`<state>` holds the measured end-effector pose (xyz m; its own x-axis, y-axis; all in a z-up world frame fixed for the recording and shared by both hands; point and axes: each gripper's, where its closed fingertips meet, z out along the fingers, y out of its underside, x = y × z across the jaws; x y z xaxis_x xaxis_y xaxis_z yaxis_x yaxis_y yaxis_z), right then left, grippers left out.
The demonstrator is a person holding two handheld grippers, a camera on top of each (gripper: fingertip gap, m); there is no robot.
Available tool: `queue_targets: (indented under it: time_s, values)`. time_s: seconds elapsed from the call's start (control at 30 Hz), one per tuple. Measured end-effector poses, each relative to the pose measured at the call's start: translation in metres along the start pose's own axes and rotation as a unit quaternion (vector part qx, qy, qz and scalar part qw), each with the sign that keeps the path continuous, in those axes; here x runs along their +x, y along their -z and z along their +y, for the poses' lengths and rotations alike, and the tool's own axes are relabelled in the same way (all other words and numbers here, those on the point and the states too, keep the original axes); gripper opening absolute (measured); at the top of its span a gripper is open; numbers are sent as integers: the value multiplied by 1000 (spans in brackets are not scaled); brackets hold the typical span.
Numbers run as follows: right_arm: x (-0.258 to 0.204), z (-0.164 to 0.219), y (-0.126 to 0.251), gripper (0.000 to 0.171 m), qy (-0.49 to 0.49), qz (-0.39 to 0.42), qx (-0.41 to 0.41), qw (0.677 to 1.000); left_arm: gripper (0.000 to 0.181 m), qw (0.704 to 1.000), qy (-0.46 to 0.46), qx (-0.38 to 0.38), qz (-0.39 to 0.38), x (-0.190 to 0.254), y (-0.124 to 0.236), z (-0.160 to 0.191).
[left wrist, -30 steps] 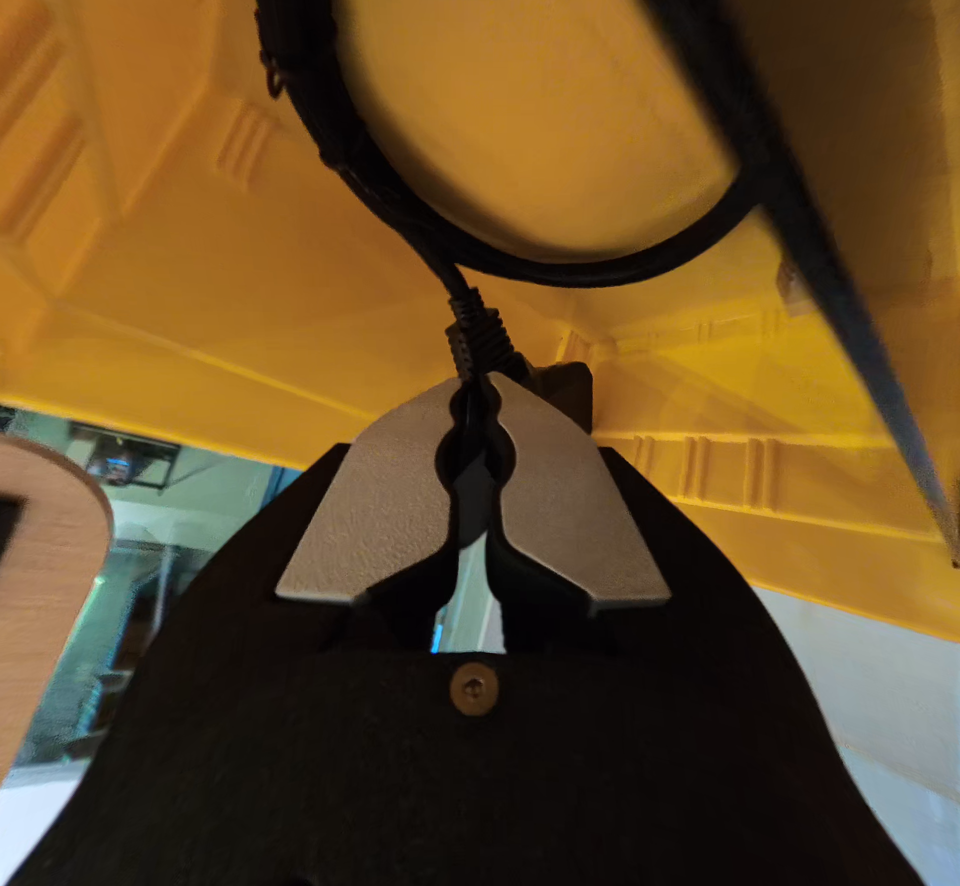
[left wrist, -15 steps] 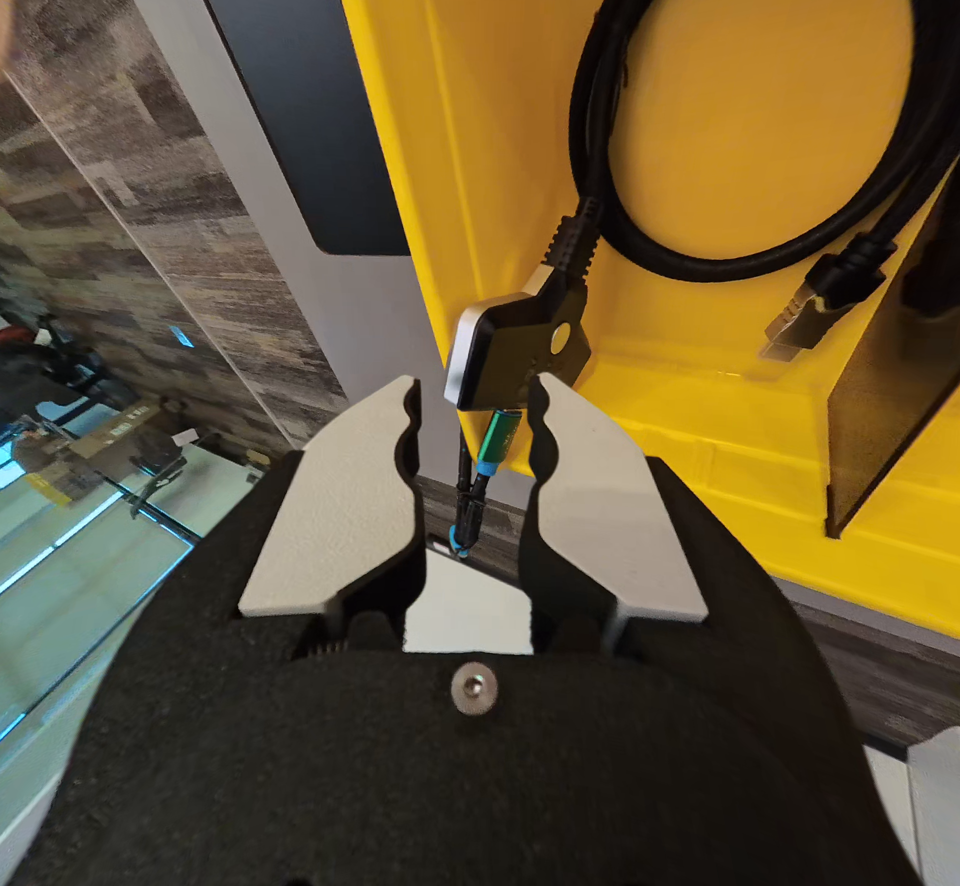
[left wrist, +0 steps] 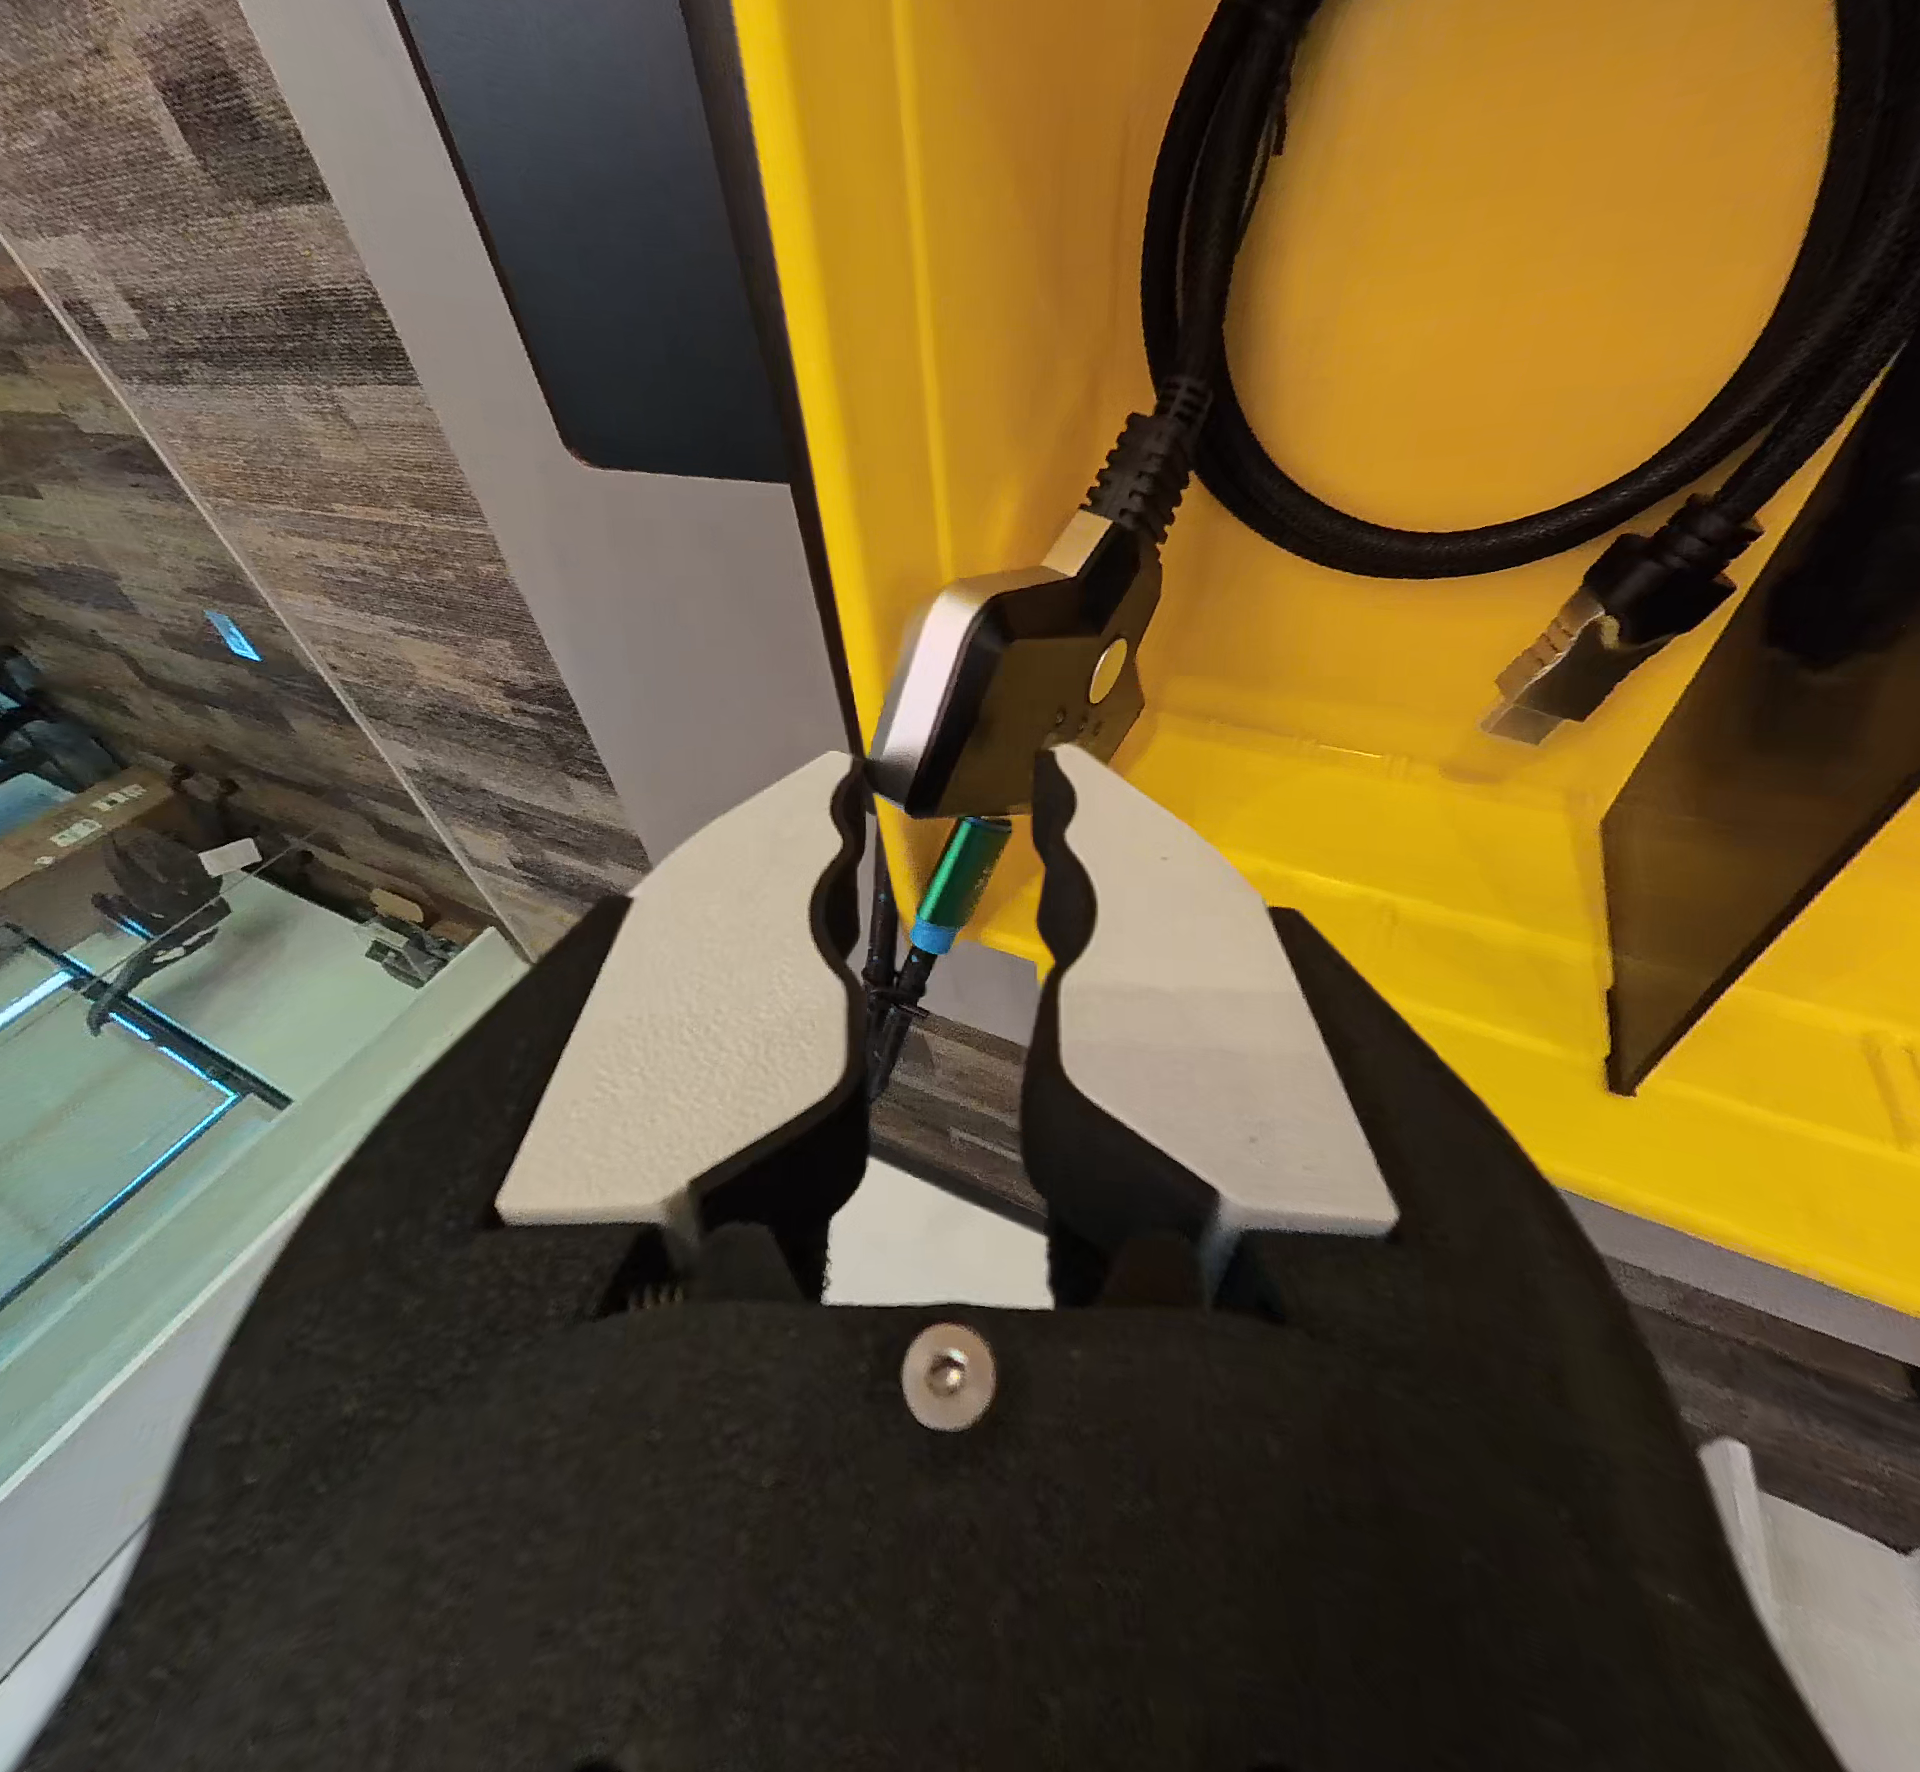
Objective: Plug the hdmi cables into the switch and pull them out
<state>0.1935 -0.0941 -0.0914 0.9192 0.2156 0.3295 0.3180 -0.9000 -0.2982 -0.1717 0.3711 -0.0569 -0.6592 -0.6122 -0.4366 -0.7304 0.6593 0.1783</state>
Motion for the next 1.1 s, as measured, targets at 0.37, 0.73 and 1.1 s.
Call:
queue_targets:
  time_s: [0.37, 0.73, 1.1]
  values:
    - [0, 0, -1, 11, 0, 0, 1, 1000, 24, 999, -21, -10, 29, -1, -2, -1]
    - [0, 0, -1, 10, 3, 3, 0, 1000, 31, 997, -40, -43, 47, 2, -10, 0]
    - [0, 1, 0, 10, 7, 1, 2, 1000, 28, 996, -30, -61, 59, 4, -5, 2]
